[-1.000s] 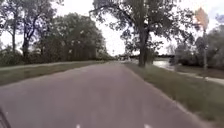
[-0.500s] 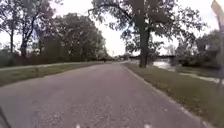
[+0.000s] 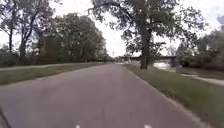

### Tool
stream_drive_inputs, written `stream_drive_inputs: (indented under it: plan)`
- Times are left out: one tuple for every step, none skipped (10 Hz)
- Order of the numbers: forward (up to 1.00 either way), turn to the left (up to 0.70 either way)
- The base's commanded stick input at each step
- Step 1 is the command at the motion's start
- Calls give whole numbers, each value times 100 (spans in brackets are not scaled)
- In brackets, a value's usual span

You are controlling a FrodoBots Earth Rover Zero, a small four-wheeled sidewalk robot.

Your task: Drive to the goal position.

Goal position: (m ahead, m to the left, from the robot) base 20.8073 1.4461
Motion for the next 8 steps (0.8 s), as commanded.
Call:
stream_drive_inputs:
  plan:
    - [100,0]
    - [100,0]
    - [100,0]
    - [100,0]
    - [100,0]
    - [100,0]
    - [100,0]
    - [100,0]
